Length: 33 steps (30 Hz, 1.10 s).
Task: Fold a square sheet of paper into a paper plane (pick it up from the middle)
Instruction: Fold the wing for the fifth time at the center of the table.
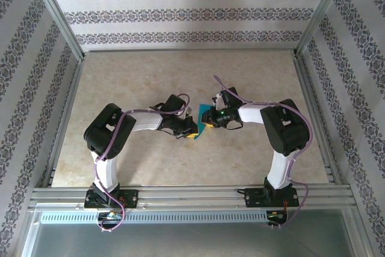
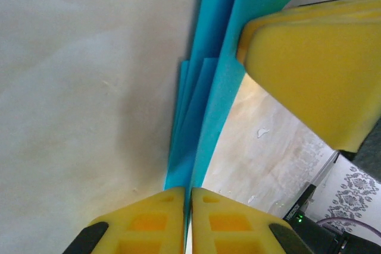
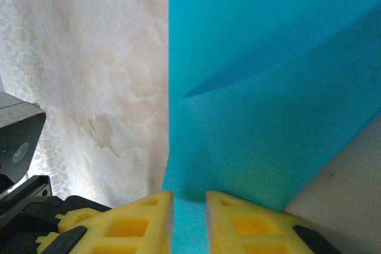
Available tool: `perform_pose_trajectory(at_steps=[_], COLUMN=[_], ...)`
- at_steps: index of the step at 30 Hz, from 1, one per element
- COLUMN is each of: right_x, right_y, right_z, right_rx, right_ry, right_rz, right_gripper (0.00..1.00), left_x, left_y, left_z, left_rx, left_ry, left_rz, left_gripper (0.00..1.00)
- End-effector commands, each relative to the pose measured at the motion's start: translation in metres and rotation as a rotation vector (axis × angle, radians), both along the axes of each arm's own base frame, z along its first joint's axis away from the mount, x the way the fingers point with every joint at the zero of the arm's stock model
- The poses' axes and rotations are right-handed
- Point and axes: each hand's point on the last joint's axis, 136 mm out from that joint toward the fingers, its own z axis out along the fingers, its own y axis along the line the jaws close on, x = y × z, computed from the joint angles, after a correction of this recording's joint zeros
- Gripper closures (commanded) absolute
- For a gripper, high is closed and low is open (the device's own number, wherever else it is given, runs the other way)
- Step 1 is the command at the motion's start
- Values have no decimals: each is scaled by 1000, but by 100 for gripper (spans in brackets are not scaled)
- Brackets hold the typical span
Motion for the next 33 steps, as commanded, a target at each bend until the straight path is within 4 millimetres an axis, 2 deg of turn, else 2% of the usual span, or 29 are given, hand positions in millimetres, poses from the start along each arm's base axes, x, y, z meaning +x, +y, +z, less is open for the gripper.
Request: perform_pose_trajectory(at_steps=[1, 7, 15, 24, 33], right_x=[-1, 0, 4, 1, 0], right_y=[0, 5, 6, -5, -20], right_z=[7, 19, 55, 46, 53], right_rx=[-4, 33, 90, 47, 63], right_ry=[-14, -31, -128, -126, -166], right_rz=[12, 22, 17, -30, -95], right_gripper=[74, 72, 67, 66, 63], left_x=[-3, -1, 3, -1, -3], left_y=[-1, -2, 0, 0, -5], left_z=[7, 10, 16, 22, 21], left_rx=[24, 24, 67, 184, 299], left_ry=[-24, -43, -131, -248, -370], left_rz=[-28, -41, -87, -140, -197], left_gripper=[89, 91, 95, 96, 95])
